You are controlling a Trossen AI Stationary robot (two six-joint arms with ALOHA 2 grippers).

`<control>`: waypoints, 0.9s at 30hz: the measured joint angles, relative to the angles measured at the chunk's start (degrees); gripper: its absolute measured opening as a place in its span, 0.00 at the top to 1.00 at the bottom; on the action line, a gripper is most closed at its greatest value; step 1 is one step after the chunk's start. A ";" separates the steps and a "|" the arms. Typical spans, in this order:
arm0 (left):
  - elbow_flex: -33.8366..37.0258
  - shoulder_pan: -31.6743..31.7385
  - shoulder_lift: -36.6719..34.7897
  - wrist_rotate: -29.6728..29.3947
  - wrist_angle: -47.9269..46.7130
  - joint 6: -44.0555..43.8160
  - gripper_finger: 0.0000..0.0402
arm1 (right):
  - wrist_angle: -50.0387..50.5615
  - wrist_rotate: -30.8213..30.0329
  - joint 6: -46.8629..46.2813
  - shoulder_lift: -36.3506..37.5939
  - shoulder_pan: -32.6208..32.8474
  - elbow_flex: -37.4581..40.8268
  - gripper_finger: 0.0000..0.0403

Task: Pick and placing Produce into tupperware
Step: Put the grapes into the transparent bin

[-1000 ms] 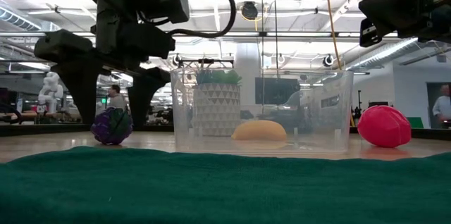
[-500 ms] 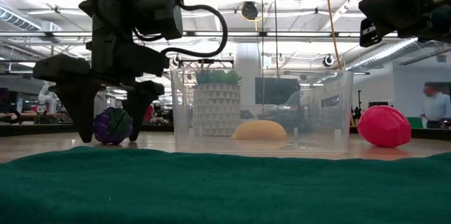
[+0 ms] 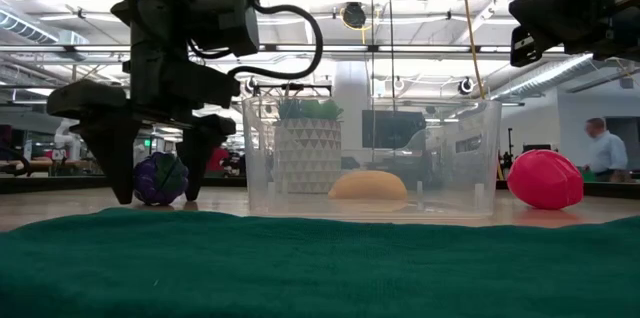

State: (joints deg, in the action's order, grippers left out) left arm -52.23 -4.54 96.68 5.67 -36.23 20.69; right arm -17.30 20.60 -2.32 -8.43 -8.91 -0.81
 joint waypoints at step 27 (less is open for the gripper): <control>-0.03 -0.08 0.02 -0.63 0.21 -1.13 0.43 | -0.02 0.00 0.01 0.00 0.00 -0.01 1.00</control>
State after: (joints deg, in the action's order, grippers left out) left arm -52.25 -4.62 96.71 5.03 -36.01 19.56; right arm -17.32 20.60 -2.31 -8.43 -8.91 -0.82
